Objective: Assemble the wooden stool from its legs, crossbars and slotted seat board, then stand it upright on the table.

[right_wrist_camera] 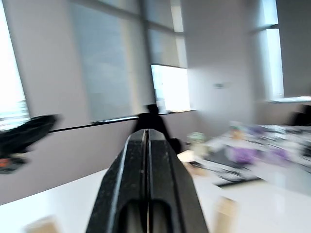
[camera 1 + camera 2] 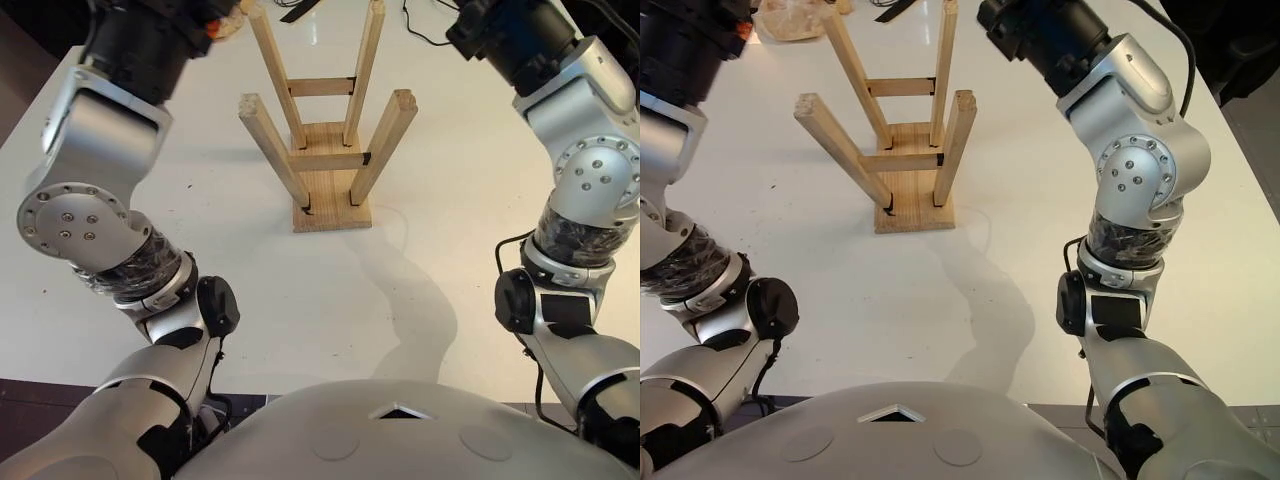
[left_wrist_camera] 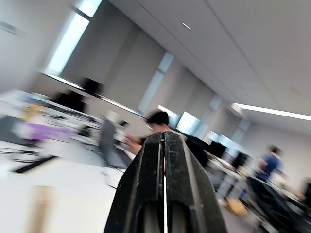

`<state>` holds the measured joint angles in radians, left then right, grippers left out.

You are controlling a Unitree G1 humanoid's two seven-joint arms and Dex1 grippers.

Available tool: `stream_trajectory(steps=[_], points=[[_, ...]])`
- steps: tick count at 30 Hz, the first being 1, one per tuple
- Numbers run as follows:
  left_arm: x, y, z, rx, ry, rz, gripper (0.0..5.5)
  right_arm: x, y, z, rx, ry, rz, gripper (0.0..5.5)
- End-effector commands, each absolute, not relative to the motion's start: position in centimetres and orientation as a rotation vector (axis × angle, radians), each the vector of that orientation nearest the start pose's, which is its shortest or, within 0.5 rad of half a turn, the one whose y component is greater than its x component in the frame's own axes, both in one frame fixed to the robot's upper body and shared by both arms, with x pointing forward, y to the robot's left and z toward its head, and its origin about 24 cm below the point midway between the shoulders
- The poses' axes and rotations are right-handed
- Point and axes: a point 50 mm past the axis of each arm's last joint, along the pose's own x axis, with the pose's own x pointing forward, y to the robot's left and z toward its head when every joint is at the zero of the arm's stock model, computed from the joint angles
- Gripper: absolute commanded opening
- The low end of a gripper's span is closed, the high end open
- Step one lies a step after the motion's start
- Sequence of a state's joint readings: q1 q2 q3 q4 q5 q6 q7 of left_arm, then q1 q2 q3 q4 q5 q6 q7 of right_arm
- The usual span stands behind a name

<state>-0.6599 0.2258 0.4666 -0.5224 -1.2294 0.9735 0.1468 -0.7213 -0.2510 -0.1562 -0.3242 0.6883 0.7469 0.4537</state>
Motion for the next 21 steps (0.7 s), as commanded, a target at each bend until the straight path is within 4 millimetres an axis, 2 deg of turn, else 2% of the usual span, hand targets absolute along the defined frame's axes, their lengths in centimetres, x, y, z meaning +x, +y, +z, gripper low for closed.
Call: stream_trajectory(steps=[1,6,7,11,13,16,21], points=[[26.5,15.1,25.4,-0.581,-0.131,-0.617,0.05,29.5,-10.8,24.6,0.152,-0.244,0.887,0.0],[27.0,15.3,24.2,-0.6,-0.074,-0.569,0.05,29.6,-9.8,24.2,0.167,-0.235,0.912,0.0],[27.1,15.4,23.5,-0.604,-0.046,-0.561,0.05,29.7,-9.5,23.3,0.165,-0.197,0.919,0.0],[26.8,15.4,19.4,-0.655,0.112,-0.557,0.05,29.7,-9.3,16.8,0.086,0.035,0.891,0.0],[26.1,14.6,17.4,-0.661,0.186,-0.571,0.05,29.2,-9.2,15.3,0.088,0.086,0.889,0.0],[25.5,13.9,15.9,-0.659,0.233,-0.571,0.05,28.7,-8.6,15.5,0.12,0.076,0.924,0.0],[26.4,14.8,16.5,-0.647,0.188,-0.53,0.05,28.9,-8.5,16.2,0.135,0.05,0.938,0.0]])
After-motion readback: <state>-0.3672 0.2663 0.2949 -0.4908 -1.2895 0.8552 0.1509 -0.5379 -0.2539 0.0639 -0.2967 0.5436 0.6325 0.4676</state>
